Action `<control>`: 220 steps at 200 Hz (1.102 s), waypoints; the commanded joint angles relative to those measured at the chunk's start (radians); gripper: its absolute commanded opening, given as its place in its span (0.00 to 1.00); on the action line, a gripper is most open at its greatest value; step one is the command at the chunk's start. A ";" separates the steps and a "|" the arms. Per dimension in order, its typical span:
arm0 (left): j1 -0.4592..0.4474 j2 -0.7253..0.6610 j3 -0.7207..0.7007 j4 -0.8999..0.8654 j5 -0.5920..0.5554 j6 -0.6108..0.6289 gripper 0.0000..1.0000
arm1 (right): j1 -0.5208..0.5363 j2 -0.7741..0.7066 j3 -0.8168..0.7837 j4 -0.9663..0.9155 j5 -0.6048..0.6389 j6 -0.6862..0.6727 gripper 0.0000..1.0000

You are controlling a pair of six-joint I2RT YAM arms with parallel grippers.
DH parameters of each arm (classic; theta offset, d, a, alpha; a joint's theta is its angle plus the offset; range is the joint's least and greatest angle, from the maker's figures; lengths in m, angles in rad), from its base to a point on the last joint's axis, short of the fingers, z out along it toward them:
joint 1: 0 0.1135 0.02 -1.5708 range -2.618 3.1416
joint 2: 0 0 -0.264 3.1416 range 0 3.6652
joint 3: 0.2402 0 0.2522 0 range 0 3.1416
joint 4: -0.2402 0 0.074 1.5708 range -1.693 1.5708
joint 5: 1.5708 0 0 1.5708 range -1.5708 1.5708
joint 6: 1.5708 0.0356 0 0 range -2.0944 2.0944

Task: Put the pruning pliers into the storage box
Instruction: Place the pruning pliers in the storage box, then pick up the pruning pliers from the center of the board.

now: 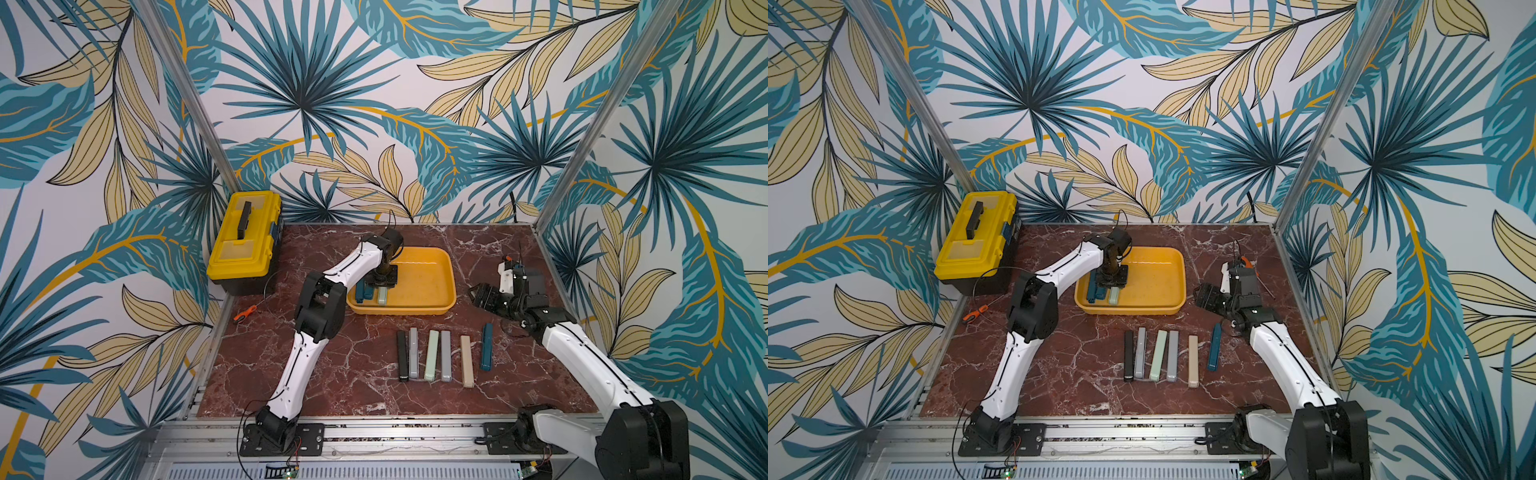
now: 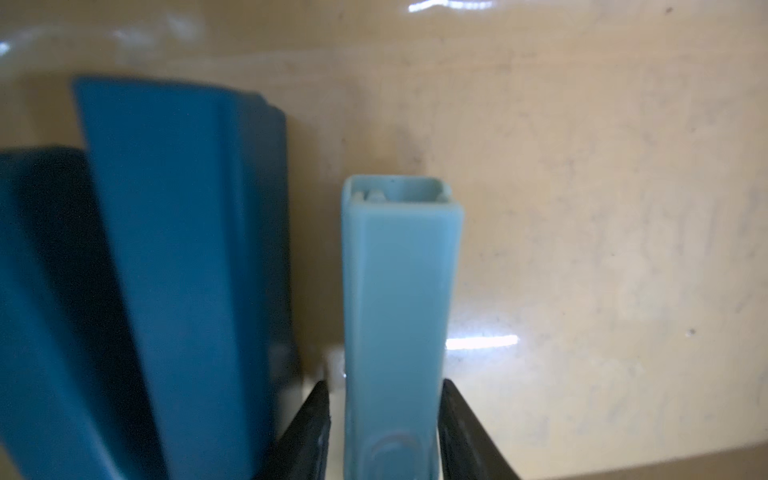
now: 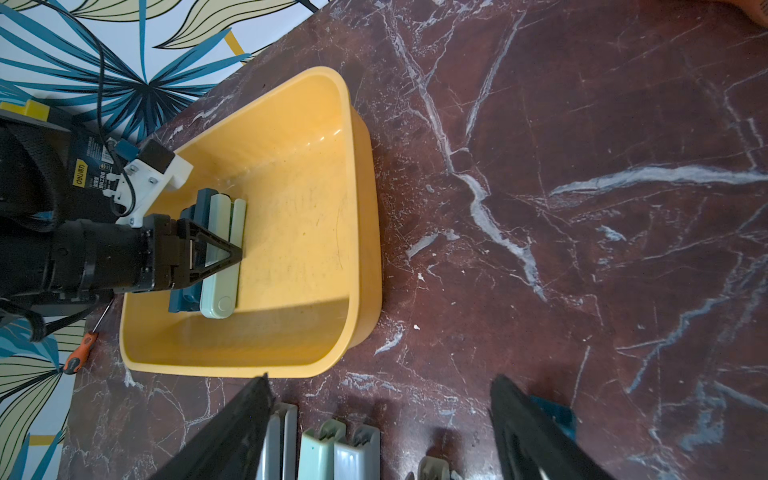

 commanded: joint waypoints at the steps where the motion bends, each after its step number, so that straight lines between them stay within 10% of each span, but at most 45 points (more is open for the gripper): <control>1: 0.006 -0.104 -0.001 -0.001 0.017 -0.005 0.44 | 0.005 -0.022 -0.030 -0.011 0.011 -0.009 0.84; 93: -0.060 -0.456 -0.234 -0.042 -0.054 -0.028 0.44 | 0.005 -0.084 -0.006 -0.060 0.014 -0.016 0.84; 220: -0.339 -0.773 -0.854 0.149 -0.033 -0.430 0.45 | 0.015 -0.082 -0.024 -0.029 -0.007 0.003 0.84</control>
